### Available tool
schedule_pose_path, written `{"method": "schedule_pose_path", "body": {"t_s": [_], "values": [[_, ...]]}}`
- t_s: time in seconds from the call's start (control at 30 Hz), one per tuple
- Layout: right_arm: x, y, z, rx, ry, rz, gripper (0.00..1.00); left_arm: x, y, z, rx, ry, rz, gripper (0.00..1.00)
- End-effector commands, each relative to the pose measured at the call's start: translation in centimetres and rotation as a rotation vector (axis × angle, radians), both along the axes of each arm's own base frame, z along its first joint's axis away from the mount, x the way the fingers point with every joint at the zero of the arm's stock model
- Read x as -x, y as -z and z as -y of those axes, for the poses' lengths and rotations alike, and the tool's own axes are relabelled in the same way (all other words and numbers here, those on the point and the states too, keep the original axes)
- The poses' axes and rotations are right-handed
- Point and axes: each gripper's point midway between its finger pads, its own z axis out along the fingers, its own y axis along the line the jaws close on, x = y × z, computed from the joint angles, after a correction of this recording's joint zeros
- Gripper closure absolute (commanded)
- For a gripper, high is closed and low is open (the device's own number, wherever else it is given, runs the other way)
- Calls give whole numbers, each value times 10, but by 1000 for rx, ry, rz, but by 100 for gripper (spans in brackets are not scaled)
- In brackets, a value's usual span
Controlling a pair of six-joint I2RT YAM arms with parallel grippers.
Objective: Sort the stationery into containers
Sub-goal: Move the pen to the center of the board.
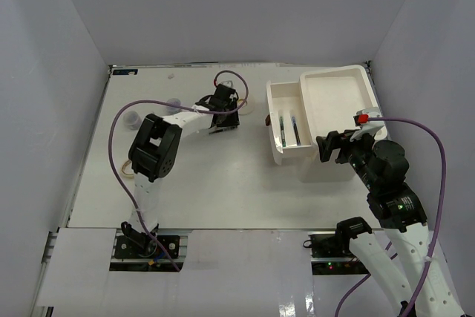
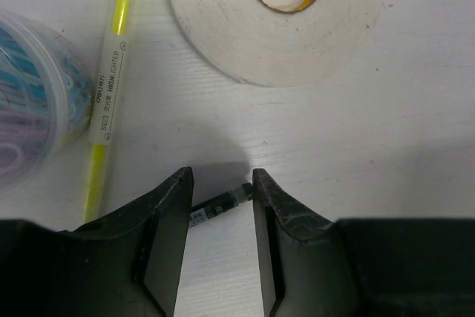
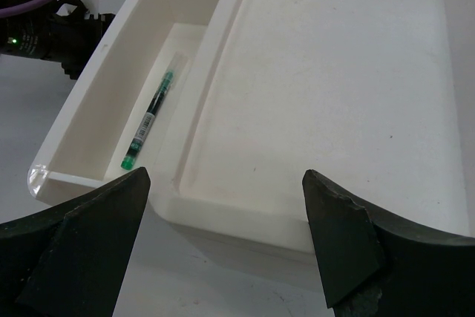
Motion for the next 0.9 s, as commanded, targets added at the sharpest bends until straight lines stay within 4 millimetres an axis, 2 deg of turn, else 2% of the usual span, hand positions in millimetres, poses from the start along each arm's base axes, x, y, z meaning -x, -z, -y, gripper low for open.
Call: {"method": "schedule_pose_path", "body": {"t_s": [0.0, 0.17, 0.2, 0.3, 0.43, 0.67, 0.73, 0.87], "values": [[4, 17, -2, 2, -7, -60, 10, 21, 4, 0, 5, 87, -34, 52], [4, 16, -2, -5, -7, -62, 10, 42, 7, 4, 25, 182, -52, 55], [4, 16, -3, -6, -9, -62, 10, 45, 2, 4, 21, 207, -41, 56], [3, 17, -3, -10, -11, -67, 10, 62, 7, 0, 12, 255, -60, 57], [3, 17, -4, -12, -15, -69, 10, 86, 0, -9, 9, 292, -62, 59], [2, 15, -7, -25, -24, -73, 10, 116, -11, -20, 31, 301, -89, 59], [3, 16, -9, -29, -29, -76, 10, 120, -13, -22, 33, 296, -97, 59], [3, 16, -10, -35, -36, -78, 10, 116, -37, -21, 62, 249, -64, 57]]}}
